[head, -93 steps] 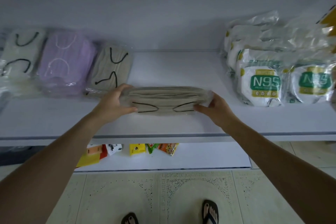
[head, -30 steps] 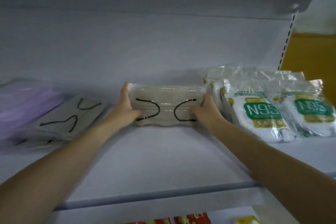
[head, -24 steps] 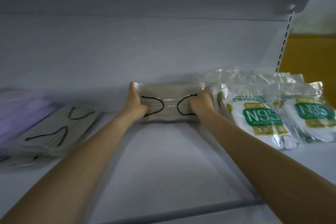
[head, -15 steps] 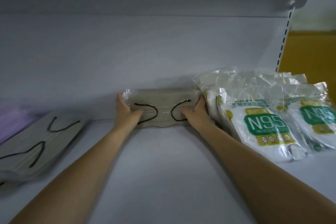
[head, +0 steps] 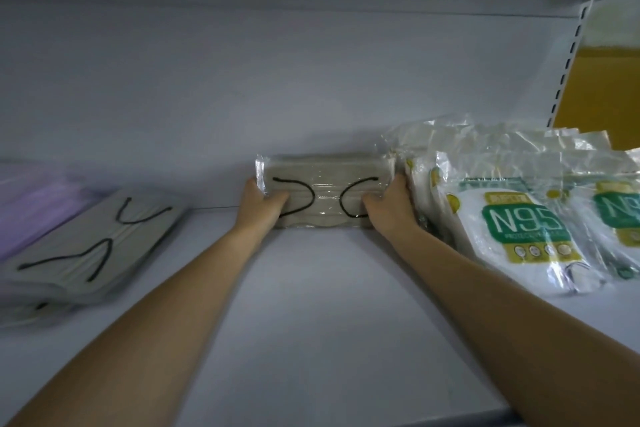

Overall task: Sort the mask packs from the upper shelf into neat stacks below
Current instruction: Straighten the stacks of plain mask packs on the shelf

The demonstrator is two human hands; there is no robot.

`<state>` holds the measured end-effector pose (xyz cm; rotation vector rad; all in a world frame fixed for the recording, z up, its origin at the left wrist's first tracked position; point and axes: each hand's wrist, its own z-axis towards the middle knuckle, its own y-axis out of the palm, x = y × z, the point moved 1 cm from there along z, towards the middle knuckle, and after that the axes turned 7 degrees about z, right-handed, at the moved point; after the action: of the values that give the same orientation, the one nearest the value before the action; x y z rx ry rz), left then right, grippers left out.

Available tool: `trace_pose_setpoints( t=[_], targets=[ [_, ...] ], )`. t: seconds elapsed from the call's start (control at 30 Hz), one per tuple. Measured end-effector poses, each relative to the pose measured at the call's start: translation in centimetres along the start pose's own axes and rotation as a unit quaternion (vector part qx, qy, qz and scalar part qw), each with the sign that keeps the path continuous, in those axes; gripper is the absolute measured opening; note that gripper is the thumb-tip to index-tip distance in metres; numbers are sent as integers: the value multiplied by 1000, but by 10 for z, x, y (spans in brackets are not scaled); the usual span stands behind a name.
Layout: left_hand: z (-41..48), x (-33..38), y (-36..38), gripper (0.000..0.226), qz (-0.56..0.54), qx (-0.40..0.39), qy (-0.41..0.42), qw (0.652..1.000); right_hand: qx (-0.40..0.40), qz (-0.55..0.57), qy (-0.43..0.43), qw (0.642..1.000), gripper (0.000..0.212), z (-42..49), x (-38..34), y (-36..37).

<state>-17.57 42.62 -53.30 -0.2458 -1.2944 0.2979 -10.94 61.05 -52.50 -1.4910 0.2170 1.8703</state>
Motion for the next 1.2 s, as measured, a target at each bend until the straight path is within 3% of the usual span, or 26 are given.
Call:
trace_pose_setpoints(
  t=[0.1, 0.23, 0.37, 0.47, 0.57, 0.63, 0.77, 1.2],
  targets=[
    [-13, 10, 2, 82, 17, 14, -12, 1000, -16, -71, -1, 997, 88, -11, -7, 2],
    [-21, 9, 8, 95, 71, 14, 14, 997, -10, -192, -88, 977, 91, -26, -13, 4],
    [-21, 6, 6, 104, 65, 2, 5, 998, -7, -339, -220, 915, 79, -28, -25, 8],
    [-23, 10, 2, 91, 49, 0, 2, 999, -113, -367, -272, 883, 72, -11, -41, 18],
    [-16, 12, 0, 63, 4, 34, -36, 999, -165, -382, -259, 871, 69, 0, -37, 33],
    [-12, 10, -2, 50, -3, 48, -49, 998, -164, -381, -241, 878, 69, -4, -23, 42],
    [-4, 3, -1, 46, -8, 57, -49, 997, -123, -383, -268, 875, 81, -1, -17, 41],
    [-8, 3, 1, 41, -37, 55, -45, 997, -126, -383, -215, 889, 79, 5, -12, 37]
  ],
)
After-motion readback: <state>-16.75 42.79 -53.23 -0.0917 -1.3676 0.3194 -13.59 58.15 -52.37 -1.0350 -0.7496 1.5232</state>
